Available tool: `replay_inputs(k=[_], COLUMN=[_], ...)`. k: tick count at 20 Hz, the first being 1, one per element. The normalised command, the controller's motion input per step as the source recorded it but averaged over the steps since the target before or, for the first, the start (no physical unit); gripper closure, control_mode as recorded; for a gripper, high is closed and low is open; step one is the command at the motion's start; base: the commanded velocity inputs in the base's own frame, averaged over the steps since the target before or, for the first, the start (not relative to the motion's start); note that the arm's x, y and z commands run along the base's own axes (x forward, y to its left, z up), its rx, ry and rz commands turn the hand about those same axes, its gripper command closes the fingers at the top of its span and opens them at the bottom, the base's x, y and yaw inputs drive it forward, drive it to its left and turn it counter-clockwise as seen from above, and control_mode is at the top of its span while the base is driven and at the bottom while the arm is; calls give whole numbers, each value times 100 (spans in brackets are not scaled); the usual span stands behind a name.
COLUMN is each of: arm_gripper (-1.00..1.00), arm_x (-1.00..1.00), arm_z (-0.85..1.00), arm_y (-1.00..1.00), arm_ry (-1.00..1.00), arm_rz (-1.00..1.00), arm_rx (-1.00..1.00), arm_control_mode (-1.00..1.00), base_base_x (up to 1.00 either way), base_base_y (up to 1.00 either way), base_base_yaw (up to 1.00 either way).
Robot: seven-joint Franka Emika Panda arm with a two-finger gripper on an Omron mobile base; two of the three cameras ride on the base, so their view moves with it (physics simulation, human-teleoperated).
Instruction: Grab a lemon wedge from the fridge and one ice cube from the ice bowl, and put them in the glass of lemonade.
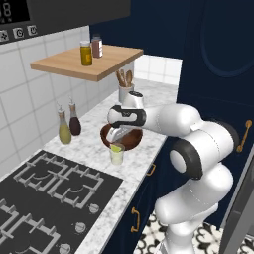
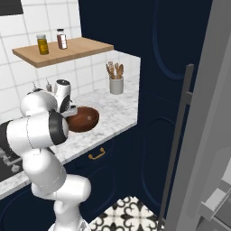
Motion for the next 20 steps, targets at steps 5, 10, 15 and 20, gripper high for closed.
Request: replay_inputs(k=[5,10,15,20], arm_gripper=[100,100,100,100], arm_x=[0,0,0,0], arm_z=[0,0,-10,-4], arm_y=[1,0,-11,-11], arm_ry=[0,0,0,1], arm_rz=[0,0,0,0], arm_rx=[0,0,0,0], arm_control_mode=[-100,-100,-100,-100], base_base_x=[0,0,0,0], base_base_y=[0,0,0,0], base_base_yaw=[0,0,0,0])
